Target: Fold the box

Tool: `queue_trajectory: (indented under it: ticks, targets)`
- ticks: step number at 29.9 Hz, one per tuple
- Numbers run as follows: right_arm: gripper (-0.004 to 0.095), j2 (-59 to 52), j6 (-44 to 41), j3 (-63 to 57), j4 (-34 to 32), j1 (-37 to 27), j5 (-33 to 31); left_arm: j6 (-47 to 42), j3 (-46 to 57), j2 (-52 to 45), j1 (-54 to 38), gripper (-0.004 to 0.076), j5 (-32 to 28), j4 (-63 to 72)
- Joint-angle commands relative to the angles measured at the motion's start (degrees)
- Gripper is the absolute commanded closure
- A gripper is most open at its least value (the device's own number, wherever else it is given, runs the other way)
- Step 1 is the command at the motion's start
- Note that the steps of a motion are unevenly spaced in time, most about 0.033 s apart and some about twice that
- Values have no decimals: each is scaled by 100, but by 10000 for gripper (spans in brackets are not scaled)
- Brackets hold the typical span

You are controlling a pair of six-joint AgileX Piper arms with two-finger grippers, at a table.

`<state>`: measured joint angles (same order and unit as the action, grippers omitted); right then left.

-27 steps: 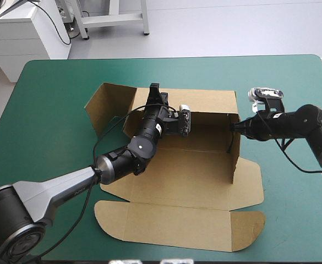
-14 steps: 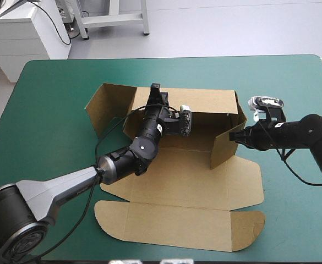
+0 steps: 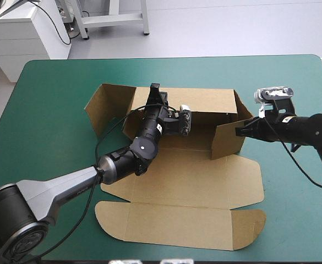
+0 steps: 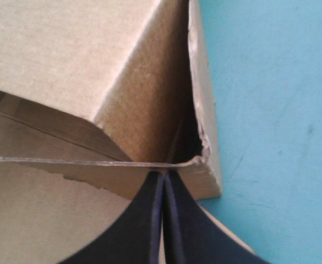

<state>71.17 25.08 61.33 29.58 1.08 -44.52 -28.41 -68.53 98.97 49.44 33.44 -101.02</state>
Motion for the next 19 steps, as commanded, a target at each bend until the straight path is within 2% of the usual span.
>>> queue_trajectory:
  ticks: [1, 4, 8, 11, 15, 19]
  targets:
    - [893, -311, 83, 242, -596, -2, 162, -66, -104, -183, 17, 731, 193, -140]
    - [778, -316, 337, 242, -953, -2, -86, -66, -104, -183, 17, 731, 193, -140]
    - [544, -207, 987, 229, -893, -2, -206, -66, -104, -183, 17, 731, 207, -140]
    - [441, -54, 1464, 229, -879, -2, -51, -66, -104, -183, 17, 731, 215, -140]
    - [411, 294, 1977, 229, -752, -2, 18, -108, -104, -183, 17, 731, 221, -140]
    - [410, 659, 2605, 229, -174, -2, 36, -108, -104, -183, 17, 731, 230, -140]
